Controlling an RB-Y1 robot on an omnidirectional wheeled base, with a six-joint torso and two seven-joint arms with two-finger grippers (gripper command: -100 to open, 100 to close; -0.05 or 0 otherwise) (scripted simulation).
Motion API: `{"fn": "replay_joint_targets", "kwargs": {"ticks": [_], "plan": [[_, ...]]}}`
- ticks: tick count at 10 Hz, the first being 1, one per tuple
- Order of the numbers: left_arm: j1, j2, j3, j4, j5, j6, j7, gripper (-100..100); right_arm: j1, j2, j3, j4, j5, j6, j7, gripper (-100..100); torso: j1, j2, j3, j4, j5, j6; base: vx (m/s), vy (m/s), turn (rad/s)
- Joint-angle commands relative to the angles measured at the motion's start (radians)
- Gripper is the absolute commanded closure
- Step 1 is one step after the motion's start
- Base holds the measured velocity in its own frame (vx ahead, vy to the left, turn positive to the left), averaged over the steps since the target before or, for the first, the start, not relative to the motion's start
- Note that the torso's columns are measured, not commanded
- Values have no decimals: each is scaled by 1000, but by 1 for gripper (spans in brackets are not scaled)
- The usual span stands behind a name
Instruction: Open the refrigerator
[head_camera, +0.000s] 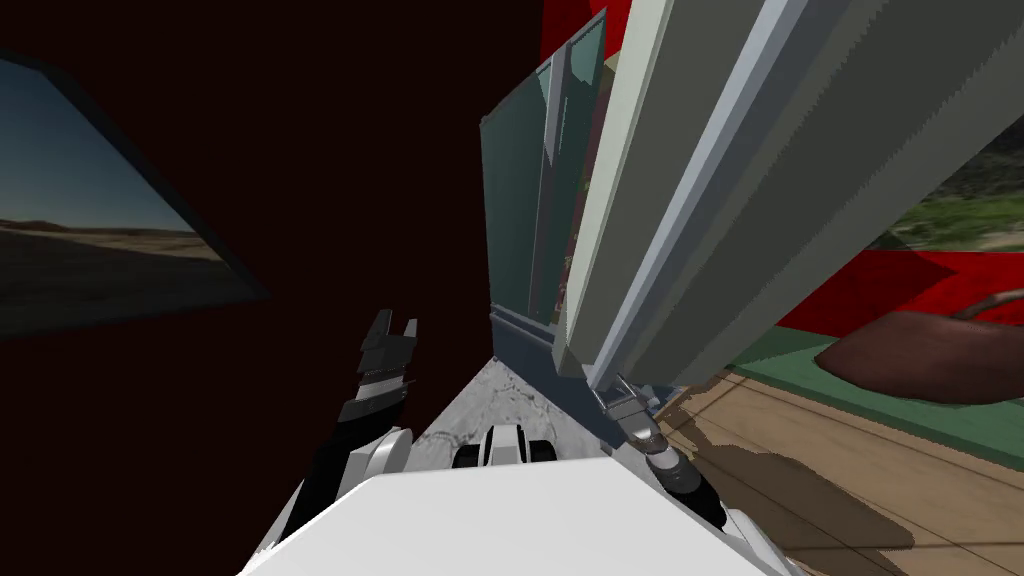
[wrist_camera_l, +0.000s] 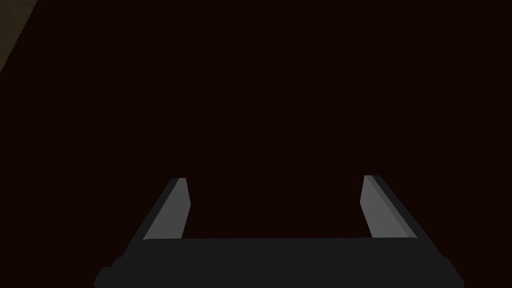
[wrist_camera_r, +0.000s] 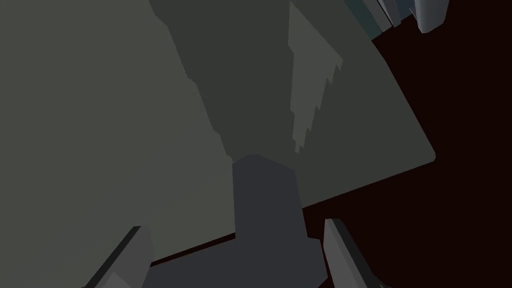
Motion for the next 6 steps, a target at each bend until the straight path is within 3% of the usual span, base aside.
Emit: {"fn": "replay_joint_targets", "kwargs": {"ticks": [1,2,3,6], "plan": [[0,0,0,0,0,0,0,0,-34,-1,-75,39,7,-15,-17,100,0,4,3,2,1,1,-263,-105,442],[0,0,0,0,0,0,0,0,-34,-1,-99,39,7,-15,-17,100,-2,11,7,3,0,3,-219,-46,341],[0,0,0,0,0,0,0,0,-34,-1,-103,39,7,-15,-17,100,1,11,7,3,1,5,-82,-1,62],[0,0,0,0,0,0,0,0,-70,7,-185,86,28,-33,-40,100,2,6,4,3,2,1,-211,-51,386]]}}
